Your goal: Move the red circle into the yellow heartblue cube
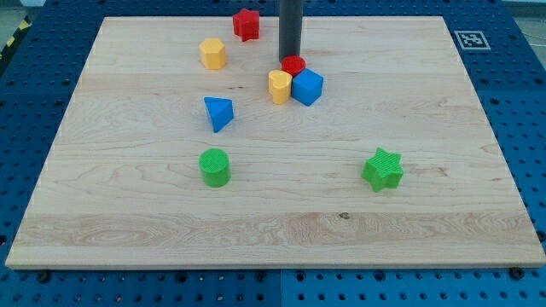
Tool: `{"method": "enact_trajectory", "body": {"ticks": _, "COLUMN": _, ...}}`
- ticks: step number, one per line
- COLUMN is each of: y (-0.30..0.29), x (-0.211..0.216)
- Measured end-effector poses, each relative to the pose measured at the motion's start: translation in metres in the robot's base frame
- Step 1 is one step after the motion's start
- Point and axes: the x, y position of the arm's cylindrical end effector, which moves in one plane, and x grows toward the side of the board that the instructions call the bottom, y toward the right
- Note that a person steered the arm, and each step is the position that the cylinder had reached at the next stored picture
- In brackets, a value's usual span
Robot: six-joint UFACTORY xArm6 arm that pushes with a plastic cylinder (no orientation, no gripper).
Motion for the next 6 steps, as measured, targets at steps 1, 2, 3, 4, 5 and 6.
{"method": "enact_trajectory", "body": {"ticks": 1, "y": -0.002, "x": 0.000}}
{"method": "enact_trajectory", "body": {"ticks": 2, "y": -0.002, "x": 0.001}}
{"method": "enact_trajectory", "body": {"ticks": 3, "y": -0.002, "x": 0.004}}
{"method": "enact_trajectory", "body": {"ticks": 4, "y": -0.002, "x": 0.003}}
{"method": "enact_trajectory", "body": {"ticks": 5, "y": -0.001, "x": -0.021}}
{"method": "enact_trajectory", "body": {"ticks": 6, "y": 0.003, "x": -0.040}}
